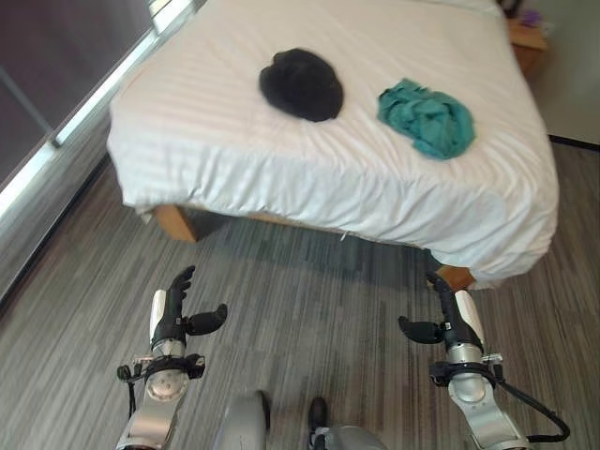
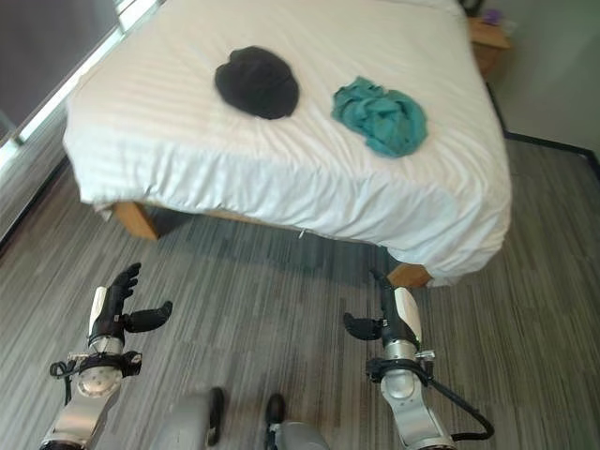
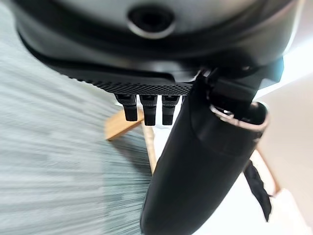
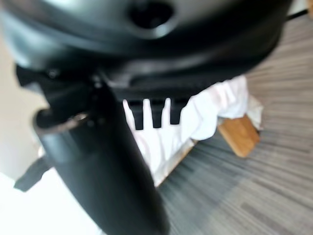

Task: Pick up bed clothes into laundry basket.

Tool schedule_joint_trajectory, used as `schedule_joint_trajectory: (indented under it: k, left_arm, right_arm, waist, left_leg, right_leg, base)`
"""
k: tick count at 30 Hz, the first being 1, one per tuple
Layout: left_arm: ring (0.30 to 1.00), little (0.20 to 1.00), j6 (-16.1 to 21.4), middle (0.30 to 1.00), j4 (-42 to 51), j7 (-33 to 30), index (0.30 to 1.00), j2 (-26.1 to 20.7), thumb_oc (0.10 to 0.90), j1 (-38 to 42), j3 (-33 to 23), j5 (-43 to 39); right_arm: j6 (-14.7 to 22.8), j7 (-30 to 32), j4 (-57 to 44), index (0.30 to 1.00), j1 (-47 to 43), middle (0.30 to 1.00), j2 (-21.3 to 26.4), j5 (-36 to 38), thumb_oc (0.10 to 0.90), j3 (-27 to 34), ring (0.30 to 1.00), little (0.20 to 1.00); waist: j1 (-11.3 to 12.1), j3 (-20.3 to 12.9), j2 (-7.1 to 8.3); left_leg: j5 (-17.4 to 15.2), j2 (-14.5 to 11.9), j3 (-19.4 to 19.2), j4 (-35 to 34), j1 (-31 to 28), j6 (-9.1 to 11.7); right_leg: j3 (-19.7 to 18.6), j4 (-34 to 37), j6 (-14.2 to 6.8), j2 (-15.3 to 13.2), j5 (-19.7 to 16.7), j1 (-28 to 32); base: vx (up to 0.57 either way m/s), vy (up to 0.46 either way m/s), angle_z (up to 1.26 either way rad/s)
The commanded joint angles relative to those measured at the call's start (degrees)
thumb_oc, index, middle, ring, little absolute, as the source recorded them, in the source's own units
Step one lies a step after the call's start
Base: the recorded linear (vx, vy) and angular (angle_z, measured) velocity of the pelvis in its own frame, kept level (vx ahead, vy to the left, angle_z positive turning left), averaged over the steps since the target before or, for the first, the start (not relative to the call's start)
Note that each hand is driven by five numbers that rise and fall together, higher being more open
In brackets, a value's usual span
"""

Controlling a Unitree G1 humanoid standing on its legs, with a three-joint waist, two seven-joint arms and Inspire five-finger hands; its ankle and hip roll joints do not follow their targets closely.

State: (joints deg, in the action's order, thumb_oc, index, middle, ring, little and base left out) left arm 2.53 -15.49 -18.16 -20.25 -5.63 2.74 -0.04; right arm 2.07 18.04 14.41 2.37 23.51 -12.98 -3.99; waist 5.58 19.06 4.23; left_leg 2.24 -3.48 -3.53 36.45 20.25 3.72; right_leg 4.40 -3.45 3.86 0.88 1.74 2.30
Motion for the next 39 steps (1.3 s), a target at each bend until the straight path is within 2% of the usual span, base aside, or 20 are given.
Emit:
schedule_joint_trajectory:
  k: [1,4,6,8,10,11,12,13,14,15,16,18,20,21,22,23,26,29,31,39]
  left_arm:
    - [0.9,0.9,5.62,0.9,4.13,-1.58,0.9,-0.05,0.8,2.41,-0.16,-0.36]
    - [0.9,0.9,5.65,0.9,3.78,-1.03,0.9,0.91,0.8,1.7,0.06,-0.22]
    - [0.9,0.9,5.23,0.9,3.36,-0.31,0.9,1.45,0.8,1.4,0.53,0.72]
    - [0.9,0.9,5.18,0.9,3.65,-0.26,0.9,1.32,0.8,1.11,0.59,1.25]
    - [0.9,0.9,4.73,0.9,3.73,0.16,0.9,0.92,0.8,1.61,1.28,1.71]
    - [0.9,0.9,4.72,0.9,3.73,0.16,0.9,0.9,0.8,1.66,1.27,1.7]
    - [0.9,0.9,4.51,0.9,3.51,-0.03,0.9,0.1,0.8,2.59,1.9,1.88]
    - [0.9,0.9,4.52,0.9,3.49,-0.03,0.9,0.11,0.8,2.62,1.91,1.88]
    - [0.9,0.9,4.3,0.9,3.69,-0.54,0.9,-0.9,0.8,3.18,2.53,2.37]
    - [0.9,0.9,4.1,0.9,3.56,-1.21,0.9,-1.32,0.8,3.78,2.56,2.73]
    - [0.9,0.9,4.19,0.9,3.28,-1.48,0.9,-1.6,0.8,4.05,2.84,2.91]
    - [0.9,0.9,4.61,0.9,3.26,-1.35,0.9,-1.99,0.8,4.42,2.99,3.25]
    - [0.9,0.9,4.81,0.9,3.27,-1.17,0.9,-2.04,0.8,4.39,3.07,3.25]
    - [0.9,0.9,5.12,0.9,2.86,-0.76,0.9,-2.24,0.8,4.37,3.09,3.13]
    - [0.9,0.9,5.25,0.9,2.14,-0.26,0.9,-2.54,0.8,4.47,3.1,2.94]
    - [0.9,0.9,5.35,0.9,1.74,-0.13,0.9,-2.81,0.8,4.75,3.04,2.76]
    - [0.9,0.9,5.41,0.9,1.01,0.25,0.9,-3.65,0.8,4.71,2.86,2.97]
    - [0.9,0.9,5.56,0.9,1.12,1.05,0.9,-3.68,0.8,3.76,2.34,2.84]
    - [0.9,0.9,5.41,0.9,0.58,1.18,0.9,-2.74,0.8,2.67,1.78,2.17]
    - [0.9,0.9,4.29,0.9,-2.6,3.14,0.9,-1.52,0.8,-0.78,1.27,0.84]
  right_arm:
    - [3.51,3.38,-9.01,0.9,-4.4,0.9,4.55,0.64,0.8,2.69,0.9,0.9]
    - [3.42,3.01,-8.37,0.9,-4.55,0.9,5.54,0.26,0.8,2.48,0.9,0.9]
    - [2.45,2.88,-9.0,0.9,-3.5,0.9,5.46,-1.15,0.8,3.96,0.9,0.9]
    - [2.22,2.93,-9.44,0.9,-2.87,0.9,5.21,-1.95,0.8,4.26,0.9,0.9]
    - [1.35,3.54,-10.58,0.9,-2.41,0.9,5.6,-6.21,0.8,5.36,0.9,0.9]
    - [1.31,3.53,-10.65,0.9,-2.42,0.9,5.56,-6.26,0.8,5.4,0.9,0.9]
    - [0.09,5.6,-11.65,0.9,-3.88,0.9,6.22,-8.98,0.8,6.76,0.9,0.9]
    - [0.08,5.6,-11.66,0.9,-3.9,0.9,6.23,-8.98,0.8,6.77,0.9,0.9]
    - [-0.55,7.37,-13.49,0.9,-5.64,0.9,6.43,-9.85,0.8,8.33,0.9,0.9]
    - [-0.95,8.82,-14.43,0.9,-6.95,0.9,7.04,-10.7,0.8,9.58,0.9,0.9]
    - [-1.19,9.72,-15.03,0.9,-7.95,0.9,7.77,-11.22,0.8,10.17,0.9,0.9]
    - [-1.75,10.82,-16.4,0.9,-10.23,0.9,10.44,-12.39,0.8,11.9,0.9,0.9]
    - [-1.94,11.03,-16.45,0.9,-11.22,0.9,11.99,-12.36,0.8,12.38,0.9,0.9]
    - [-2.64,11.07,-15.86,0.9,-12.68,0.9,14.95,-11.74,0.8,13.02,0.9,0.9]
    - [-3.53,11.15,-14.9,0.9,-12.96,0.9,17.62,-11.65,0.8,13.86,0.9,0.9]
    - [-3.96,11.38,-13.72,0.9,-13.13,0.9,18.93,-11.42,0.8,14.06,0.9,0.9]
    - [-5.83,11.04,-9.64,0.9,-13.62,0.9,22.29,-12.14,0.8,13.87,0.9,0.9]
    - [-6.26,10.21,-7.18,0.9,-14.38,0.9,23.02,-10.96,0.8,13.15,0.9,0.9]
    - [-6.31,9.1,-4.71,0.9,-14.97,0.9,23.24,-10.11,0.8,11.72,0.9,0.9]
    - [-6.44,3.04,8.39,0.9,-16.84,0.9,21.17,-6.7,0.8,2.37,0.9,0.9]
  waist:
    - [-0.16,-3.47,-2.81]
    - [0.78,-4.68,-4.1]
    - [0.24,-6.22,-4.22]
    - [-0.1,-6.94,-4.15]
    - [-0.45,-8.39,-2.25]
    - [-0.33,-8.44,-2.41]
    - [-1.26,-7.91,-2.31]
    - [-1.18,-7.97,-2.37]
    - [-3.0,-6.86,-3.08]
    - [-3.42,-6.58,-4.35]
    - [-3.82,-6.37,-4.41]
    - [-4.61,-6.11,-4.51]
    - [-5.07,-6.07,-4.67]
    - [-5.68,-6.09,-3.66]
    - [-6.49,-6.17,-2.61]
    - [-6.64,-6.3,-2.19]
    - [-6.18,-6.53,-1.52]
    - [-5.86,-7.15,-0.55]
    - [-5.57,-8.38,-0.13]
    - [-3.6,-9.94,-0.77]
  left_leg:
    - [-1.32,1.0,-2.1,-13.93,-2.64,-0.95]
    - [2.62,1.66,-6.53,-28.3,-5.28,-0.2]
    - [4.52,-0.8,-14.85,-34.87,-6.15,-0.78]
    - [5.39,-0.61,-15.56,-37.17,-7.58,-1.44]
    - [4.91,1.76,-13.49,-39.36,-10.65,-2.85]
    - [5.11,1.49,-13.56,-39.32,-10.44,-2.85]
    - [3.08,2.28,-13.49,-40.32,-13.43,-4.39]
    - [3.1,2.2,-13.55,-40.32,-13.34,-4.39]
    - [1.15,2.3,-12.89,-40.97,-17.09,-5.35]
    - [0.62,1.1,-12.62,-41.45,-18.16,-5.52]
    - [-0.24,1.28,-12.27,-41.45,-19.16,-5.59]
    - [-1.18,0.78,-11.69,-41.45,-20.46,-5.02]
    - [-1.2,0.45,-11.06,-41.45,-20.73,-4.64]
    - [-2.18,1.09,-9.39,-41.45,-21.79,-3.94]
    - [-2.68,1.4,-7.56,-41.45,-22.42,-3.2]
    - [-3.03,1.32,-6.88,-41.45,-22.67,-2.84]
    - [-4.08,0.65,-5.76,-41.45,-23.96,-1.99]
    - [-4.49,0.99,-5.66,-41.45,-24.57,-1.74]
    - [-4.71,0.63,-5.24,-41.45,-24.92,-1.32]
    - [-3.9,-0.74,-3.57,-41.45,-24.17,0.04]
  right_leg:
    - [-1.86,4.54,-4.3,-2.5,4.8,5.36]
    - [-2.52,6.13,-5.19,-1.7,6.84,8.24]
    - [-1.4,5.55,-6.45,-2.67,9.54,11.04]
    - [-0.91,4.76,-6.76,-2.94,10.26,11.21]
    - [0.73,-3.04,-9.32,-5.24,10.9,10.43]
    - [0.6,-3.13,-9.27,-5.02,10.72,10.14]
    - [1.75,-15.58,-12.56,-7.22,5.29,5.65]
    - [1.66,-15.62,-12.54,-7.15,5.24,5.51]
    - [2.81,-27.12,-13.88,-9.21,0.02,0.46]
    - [3.65,-31.24,-13.55,-9.75,-1.33,-2.82]
    - [4.89,-32.72,-13.32,-11.5,-0.37,-4.48]
    - [6.76,-29.17,-12.18,-12.82,1.86,-7.44]
    - [6.93,-25.51,-11.61,-12.15,2.32,-8.35]
    - [5.13,-16.14,-11.4,-10.18,3.91,-9.05]
    - [0.94,-5.22,-11.84,-8.08,1.56,-9.57]
    - [-1.22,-1.73,-12.32,-7.85,-0.39,-9.56]
    - [-3.05,2.63,-13.35,-8.3,-3.83,-10.37]
    - [-1.08,5.67,-13.58,-9.39,-4.93,-8.42]
    - [-1.43,7.63,-13.6,-9.66,-6.4,-6.47]
    - [-0.51,8.45,-12.37,-9.18,-5.35,-3.25]
  base:
    - [0.24,0.078,-0.05]
    - [0.39,0.119,-0.13]
    - [0.59,0.188,-0.08]
    - [0.42,0.142,-0.06]
    - [0.39,0.122,-0.02]
    - [0.27,0.14,0.08]
    - [0.17,0.11,0.18]
    - [0.34,0.211,0.24]
    - [0.23,0.145,0.13]
    - [0.32,0.168,0.14]
    - [0.23,0.051,0.21]
    - [0.25,-0.029,0.26]
    - [0.2,-0.087,0.43]
    - [0.33,-0.21,0.81]
    - [0.42,-0.254,0.74]
    - [0.25,-0.155,0.5]
    - [0.19,-0.136,0.76]
    - [0.09,-0.092,0.58]
    - [0.14,-0.158,0.19]
    - [0.07,-0.093,0.0]
